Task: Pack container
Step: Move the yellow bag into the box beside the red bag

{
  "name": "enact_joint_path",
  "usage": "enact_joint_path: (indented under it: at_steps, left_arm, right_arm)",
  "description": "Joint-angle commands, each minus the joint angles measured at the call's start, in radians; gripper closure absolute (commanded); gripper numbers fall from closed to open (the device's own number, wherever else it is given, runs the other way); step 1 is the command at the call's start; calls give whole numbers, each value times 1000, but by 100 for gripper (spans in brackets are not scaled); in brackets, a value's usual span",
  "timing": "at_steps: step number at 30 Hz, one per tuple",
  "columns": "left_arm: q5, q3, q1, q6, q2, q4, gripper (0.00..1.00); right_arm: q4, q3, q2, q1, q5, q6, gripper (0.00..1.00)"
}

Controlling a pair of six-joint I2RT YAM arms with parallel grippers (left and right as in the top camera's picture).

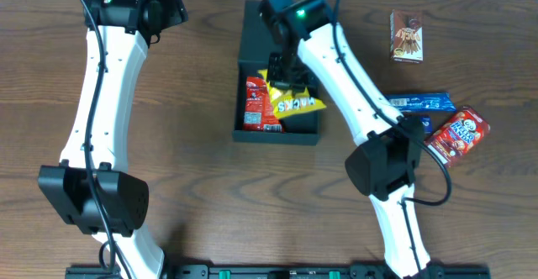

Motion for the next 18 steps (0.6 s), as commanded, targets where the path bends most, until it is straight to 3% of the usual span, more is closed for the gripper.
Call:
enact_joint_path:
  at_steps: [1,18]
  left_arm:
    - [18,19,4,22,-2,-5,17]
    - [57,19,4,21,-2,-24,17]
  right_arm:
    - [2,-51,-2,8,41,81,98]
    - [317,-379,-2,17,156,162,98]
